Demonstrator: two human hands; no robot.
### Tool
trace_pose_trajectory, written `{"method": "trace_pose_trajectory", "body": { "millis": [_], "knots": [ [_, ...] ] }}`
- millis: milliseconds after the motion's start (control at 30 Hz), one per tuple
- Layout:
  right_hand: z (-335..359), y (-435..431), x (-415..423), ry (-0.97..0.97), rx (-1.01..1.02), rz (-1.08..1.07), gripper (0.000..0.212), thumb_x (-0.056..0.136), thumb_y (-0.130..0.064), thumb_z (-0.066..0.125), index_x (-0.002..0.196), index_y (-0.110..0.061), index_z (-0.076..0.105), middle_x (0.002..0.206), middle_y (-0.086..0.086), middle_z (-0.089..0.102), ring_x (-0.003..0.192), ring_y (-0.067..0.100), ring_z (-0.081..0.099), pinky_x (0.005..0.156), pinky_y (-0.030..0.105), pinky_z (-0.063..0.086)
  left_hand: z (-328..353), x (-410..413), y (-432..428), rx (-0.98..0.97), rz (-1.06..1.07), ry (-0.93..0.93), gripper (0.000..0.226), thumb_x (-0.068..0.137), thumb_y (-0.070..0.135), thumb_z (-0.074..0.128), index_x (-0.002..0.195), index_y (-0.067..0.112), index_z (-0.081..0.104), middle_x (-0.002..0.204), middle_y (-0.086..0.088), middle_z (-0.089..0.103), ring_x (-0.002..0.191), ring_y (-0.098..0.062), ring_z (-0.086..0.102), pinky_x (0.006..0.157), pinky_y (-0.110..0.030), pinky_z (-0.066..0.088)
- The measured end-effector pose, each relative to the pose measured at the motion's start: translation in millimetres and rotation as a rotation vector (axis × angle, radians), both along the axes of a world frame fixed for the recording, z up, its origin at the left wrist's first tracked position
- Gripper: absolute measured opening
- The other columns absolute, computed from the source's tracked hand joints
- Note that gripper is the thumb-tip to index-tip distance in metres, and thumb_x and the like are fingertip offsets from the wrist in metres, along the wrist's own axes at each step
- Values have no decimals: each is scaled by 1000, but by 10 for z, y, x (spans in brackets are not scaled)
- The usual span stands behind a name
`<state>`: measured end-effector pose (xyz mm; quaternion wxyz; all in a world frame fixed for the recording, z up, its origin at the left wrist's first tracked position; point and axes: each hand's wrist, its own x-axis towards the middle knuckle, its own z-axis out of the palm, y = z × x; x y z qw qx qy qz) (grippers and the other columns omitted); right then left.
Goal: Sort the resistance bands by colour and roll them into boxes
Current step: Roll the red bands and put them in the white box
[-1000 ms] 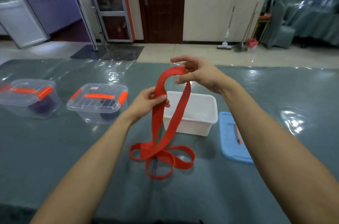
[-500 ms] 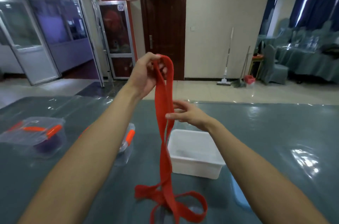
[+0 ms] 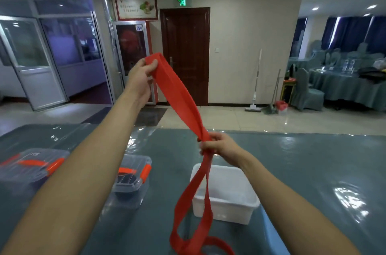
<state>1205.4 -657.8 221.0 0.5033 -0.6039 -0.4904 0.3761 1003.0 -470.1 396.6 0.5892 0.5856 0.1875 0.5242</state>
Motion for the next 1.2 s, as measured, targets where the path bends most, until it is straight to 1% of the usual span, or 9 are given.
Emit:
{"method": "trace_pose_trajectory", "body": {
  "millis": [100,167,267,400,467,633,800,1000,1200],
  "knots": [
    [22,-107,193,-319,-168,2,27,86,-15,86,107,-3,73,94,20,78,87,36,79,88,47,64,-533,-253,238,-229,107,42,16,99,18,62,97,19,77,80,4,74,82,-17,63,74,-33,43],
    [115,-138,285,-486,-209,5,25,84,-18,85,100,-3,74,90,18,77,85,33,77,89,45,61,-1083,-457,349,-215,248,586,28,98,19,56,111,8,79,89,-8,75,89,-28,65,76,-37,44],
    [427,-99,291,-474,-143,-9,26,85,-20,85,103,-4,75,89,11,76,79,21,74,82,38,62,-1859,-616,199,202,321,1486,49,96,15,68,144,4,64,149,-22,61,139,-38,57,113,-41,48],
    [688,-2,31,-706,-260,157,25,82,-23,87,100,-10,76,87,4,77,76,16,74,72,31,64,-2061,-255,-435,367,-270,1132,116,72,38,98,166,40,31,166,19,38,152,-3,38,122,-26,32],
    [750,16,-44,-758,-284,191,30,81,-22,89,105,-11,76,94,8,79,78,16,73,75,32,63,-2010,15,-713,397,-407,1001,108,64,55,99,153,62,37,152,41,48,140,17,45,116,-21,35],
    [718,-97,32,-728,-193,138,37,77,-21,92,109,-20,74,96,-1,76,78,6,71,70,20,57,-1896,278,-743,344,-296,640,29,86,25,76,114,18,77,104,-3,83,104,-21,78,98,-39,59],
    [-374,-288,-126,-536,-199,-67,24,88,-16,84,111,-13,77,106,5,79,99,24,76,95,47,61,-1768,104,-557,305,-96,595,15,74,23,72,89,20,72,72,1,77,73,-19,78,75,-32,59],
    [-1054,-206,-656,-164,-62,-100,64,81,-43,94,135,-24,65,119,-6,75,107,11,73,94,29,61,-1516,-223,-421,281,-15,468,9,75,13,70,76,22,71,63,-5,68,58,-20,65,61,-30,55],
    [-1020,5,-861,-245,-34,-158,21,86,-42,88,95,-26,76,86,-10,78,78,3,71,78,28,58,-1503,-546,-461,315,-8,480,5,85,4,69,85,9,69,67,-9,66,62,-18,63,63,-27,52]
  ]
}}
